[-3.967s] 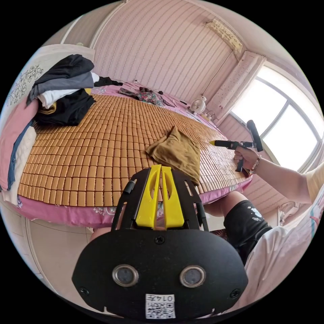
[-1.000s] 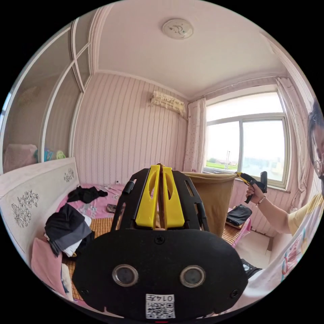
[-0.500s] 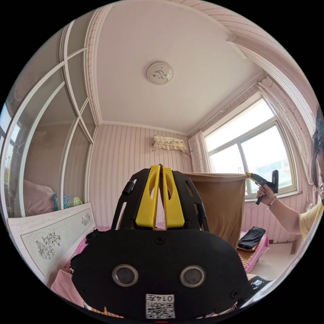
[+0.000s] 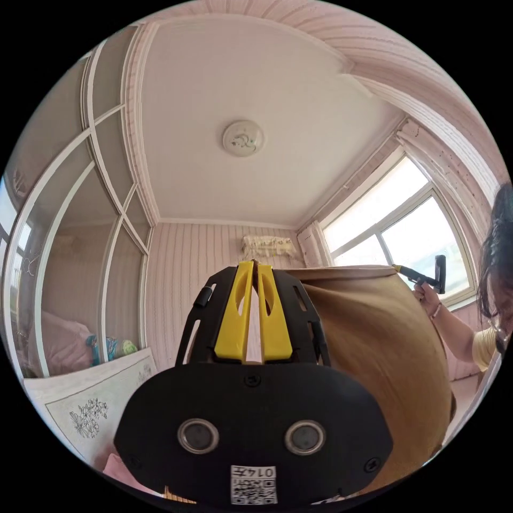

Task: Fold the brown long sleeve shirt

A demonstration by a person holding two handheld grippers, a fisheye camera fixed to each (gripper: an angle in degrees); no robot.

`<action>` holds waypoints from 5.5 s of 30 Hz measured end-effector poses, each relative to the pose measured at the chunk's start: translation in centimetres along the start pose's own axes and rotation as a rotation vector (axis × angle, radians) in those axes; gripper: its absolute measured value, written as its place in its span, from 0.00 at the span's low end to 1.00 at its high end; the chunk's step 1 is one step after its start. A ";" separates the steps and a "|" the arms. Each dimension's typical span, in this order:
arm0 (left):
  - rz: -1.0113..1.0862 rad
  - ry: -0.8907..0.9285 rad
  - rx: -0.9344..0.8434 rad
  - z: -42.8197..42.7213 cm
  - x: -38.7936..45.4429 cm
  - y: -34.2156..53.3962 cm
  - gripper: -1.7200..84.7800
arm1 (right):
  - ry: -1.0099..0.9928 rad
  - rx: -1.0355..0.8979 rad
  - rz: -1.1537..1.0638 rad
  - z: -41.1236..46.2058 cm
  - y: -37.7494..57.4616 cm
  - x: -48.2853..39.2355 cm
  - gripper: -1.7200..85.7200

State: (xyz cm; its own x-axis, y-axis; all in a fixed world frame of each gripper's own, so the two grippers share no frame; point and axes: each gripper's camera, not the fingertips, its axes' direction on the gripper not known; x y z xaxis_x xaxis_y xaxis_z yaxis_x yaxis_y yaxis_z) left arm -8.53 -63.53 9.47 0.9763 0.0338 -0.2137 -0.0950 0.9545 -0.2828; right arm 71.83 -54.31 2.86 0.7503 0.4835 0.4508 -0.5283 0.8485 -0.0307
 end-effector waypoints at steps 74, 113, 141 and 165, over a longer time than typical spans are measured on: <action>-0.753 -0.123 -1.561 24.1 -13.8 69.2 0.01 | 0.223 -1.474 0.854 20.9 80.0 9.5 0.03; -0.425 0.438 -1.479 46.0 0.6 81.9 0.04 | 0.432 -1.209 0.766 45.8 92.5 36.0 0.08; -0.336 0.359 -1.476 48.5 8.5 82.0 0.01 | 0.388 -1.250 0.684 18.9 79.8 19.5 0.10; -0.166 0.366 -1.308 61.4 16.4 77.1 0.03 | 0.992 -0.784 0.889 -5.2 73.4 25.8 0.10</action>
State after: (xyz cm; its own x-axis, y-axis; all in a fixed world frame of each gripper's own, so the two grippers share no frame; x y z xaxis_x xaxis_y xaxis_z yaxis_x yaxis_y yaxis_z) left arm 12.14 28.84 41.58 0.9067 -0.3270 -0.2662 -0.2952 -0.0414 -0.9545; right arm 54.48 21.57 7.59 0.4390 0.5513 -0.7095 -0.8363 -0.0380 -0.5470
